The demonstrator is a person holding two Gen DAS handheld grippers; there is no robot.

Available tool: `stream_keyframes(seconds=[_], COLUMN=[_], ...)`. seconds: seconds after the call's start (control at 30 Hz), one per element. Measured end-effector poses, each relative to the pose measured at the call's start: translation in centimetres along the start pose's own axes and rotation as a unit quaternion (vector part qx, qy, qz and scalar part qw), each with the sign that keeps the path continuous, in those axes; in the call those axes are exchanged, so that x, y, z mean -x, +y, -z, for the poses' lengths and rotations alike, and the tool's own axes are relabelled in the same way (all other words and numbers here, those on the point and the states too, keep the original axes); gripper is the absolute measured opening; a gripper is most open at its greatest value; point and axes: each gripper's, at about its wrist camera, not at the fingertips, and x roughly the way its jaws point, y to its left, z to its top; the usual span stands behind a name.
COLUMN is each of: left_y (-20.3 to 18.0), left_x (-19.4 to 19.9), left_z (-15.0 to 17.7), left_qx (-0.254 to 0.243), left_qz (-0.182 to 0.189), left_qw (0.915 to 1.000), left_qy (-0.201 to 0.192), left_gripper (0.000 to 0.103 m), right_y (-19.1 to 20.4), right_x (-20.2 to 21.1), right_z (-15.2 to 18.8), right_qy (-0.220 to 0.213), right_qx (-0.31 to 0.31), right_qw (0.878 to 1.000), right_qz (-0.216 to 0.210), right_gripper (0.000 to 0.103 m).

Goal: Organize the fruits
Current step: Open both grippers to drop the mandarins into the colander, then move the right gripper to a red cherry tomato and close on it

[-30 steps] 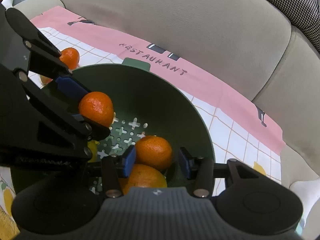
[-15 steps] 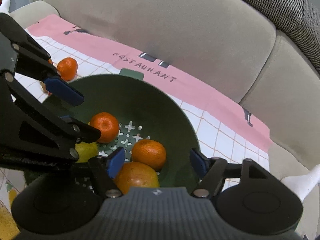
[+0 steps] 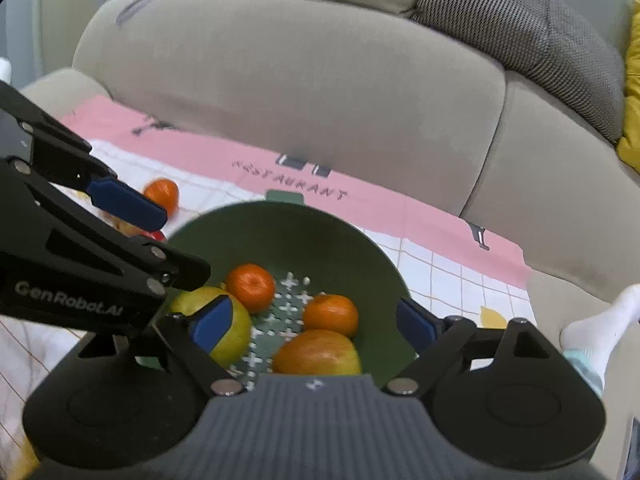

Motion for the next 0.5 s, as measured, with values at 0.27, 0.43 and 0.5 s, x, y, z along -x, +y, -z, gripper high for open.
stream_keyframes(seconds=[0.27, 0.43, 0.5], left_y=[1.2, 2.5, 3.1], left_x=[3.3, 5.1, 5.6], left_z=[2.4, 4.7, 5.4], left_qx=[0.008, 0.022, 0.026], left_qz=[-0.006, -0.013, -0.019], left_qw=[0.9995, 0.9986, 0.9980], left_qy=[-0.029, -0.046, -0.054], left_gripper=[0.057, 0.058, 0.058], right_y=[3.0, 4.9, 5.7], right_x=[2.7, 3.8, 3.9], right_z=[0.8, 0.9, 1.2], right_qy=[-0.042, -0.059, -0.060], right_qx=[-0.028, -0.049, -0.058], right_qw=[0.999, 0.997, 0.996], right_qz=[0.003, -0.010, -0.019], right_gripper=[0.086, 0.090, 0.090])
